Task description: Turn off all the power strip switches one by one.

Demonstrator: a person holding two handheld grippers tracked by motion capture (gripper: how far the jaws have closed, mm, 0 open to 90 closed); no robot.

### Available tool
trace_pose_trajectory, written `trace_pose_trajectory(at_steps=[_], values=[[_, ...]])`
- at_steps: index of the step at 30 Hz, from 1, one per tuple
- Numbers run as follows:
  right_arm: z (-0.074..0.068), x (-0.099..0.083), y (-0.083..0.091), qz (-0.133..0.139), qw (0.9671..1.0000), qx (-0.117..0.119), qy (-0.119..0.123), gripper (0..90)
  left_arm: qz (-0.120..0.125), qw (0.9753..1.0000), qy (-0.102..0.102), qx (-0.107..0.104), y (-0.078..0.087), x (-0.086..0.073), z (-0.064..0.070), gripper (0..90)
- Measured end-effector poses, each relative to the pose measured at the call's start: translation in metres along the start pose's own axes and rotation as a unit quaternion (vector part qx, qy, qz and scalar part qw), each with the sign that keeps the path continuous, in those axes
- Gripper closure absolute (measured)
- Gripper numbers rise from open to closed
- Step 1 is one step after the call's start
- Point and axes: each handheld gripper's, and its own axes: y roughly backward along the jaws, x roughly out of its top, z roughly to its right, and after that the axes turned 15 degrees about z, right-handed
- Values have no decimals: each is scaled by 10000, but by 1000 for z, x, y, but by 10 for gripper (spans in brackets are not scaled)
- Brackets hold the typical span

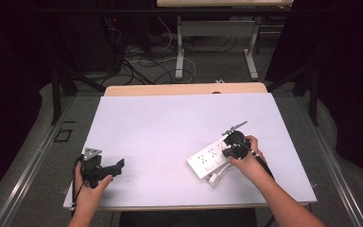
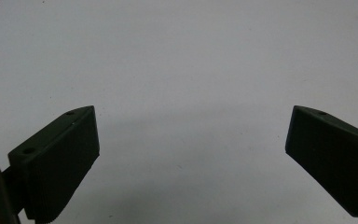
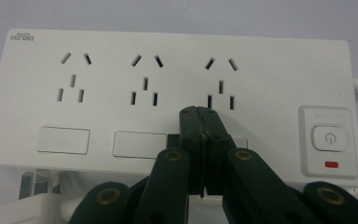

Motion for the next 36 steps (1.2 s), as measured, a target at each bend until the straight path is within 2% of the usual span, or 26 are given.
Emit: trace_pose_trajectory(at_steps=[9, 15, 18, 19, 20, 24, 30, 31, 32, 33, 34, 35, 36], values=[[-2, 1, 1, -84, 9999, 13, -109, 890, 3, 10000, -1, -6, 0, 0, 0, 26], [-6, 1, 3, -58, 10000, 32, 67, 885, 0, 10000, 6, -7, 0, 0, 0, 26], [-9, 1, 4, 22, 10000, 59, 34, 879, -1, 10000, -4, -10, 0, 0, 0, 26], [-10, 1, 5, -42, 9999, 89, 75, 878, 0, 10000, -3, -9, 0, 0, 0, 26], [-12, 2, 5, -41, 10000, -7, 36, 878, -10, 10000, -9, 1, 0, 0, 0, 26], [-13, 1, 6, -2, 9999, 41, 168, 880, -8, 10000, -22, -3, 0, 0, 0, 26], [-18, 2, 7, -30, 9999, 89, 122, 876, -16, 10000, -27, -8, 0, 0, 0, 26], [-19, 2, 8, -30, 9998, 152, 101, 875, -18, 10000, -28, -7, 0, 0, 0, 26], [-19, 2, 8, -70, 9996, 197, 178, 874, -16, 10000, -12, -1, 0, 0, 0, 26], [-20, 1, 6, 42, 9996, 186, 211, 874, -19, 10000, -27, -3, 0, 0, 0, 26], [-22, 2, 7, -69, 9998, 130, 159, 874, -18, 10000, -33, -12, 0, 0, 0, 26], [-22, 2, 7, -38, 9994, 225, 268, 874, -40, 10000, -41, -14, 0, 0, 0, 26], [-23, 3, 8, -117, 9993, 210, 277, 874, -34, 10000, -42, -14, 0, 0, 0, 26]])
